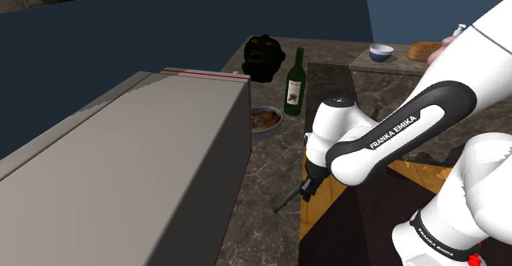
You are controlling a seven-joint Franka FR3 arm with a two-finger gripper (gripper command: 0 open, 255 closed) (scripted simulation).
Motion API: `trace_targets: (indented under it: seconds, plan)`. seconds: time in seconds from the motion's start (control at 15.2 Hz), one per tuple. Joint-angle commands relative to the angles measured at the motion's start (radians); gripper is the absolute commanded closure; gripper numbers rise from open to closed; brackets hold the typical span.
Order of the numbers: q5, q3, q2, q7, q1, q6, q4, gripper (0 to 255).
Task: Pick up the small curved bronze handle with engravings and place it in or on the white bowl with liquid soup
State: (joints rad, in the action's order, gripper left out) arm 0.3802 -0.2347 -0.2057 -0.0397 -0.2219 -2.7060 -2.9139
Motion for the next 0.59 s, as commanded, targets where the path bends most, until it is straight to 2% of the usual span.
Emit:
trace_targets:
  seconds: [0.0, 0.46, 0.53]
  plan:
    - [0.0, 0.0, 0.0, 0.0, 0.0, 0.0, 0.0, 255]
    - [0.0, 0.0, 0.0, 0.0, 0.0, 0.0, 0.0, 255]
    - [-0.006, 0.0, -0.021, -0.006, 0.002, 0.021, 0.0, 255]
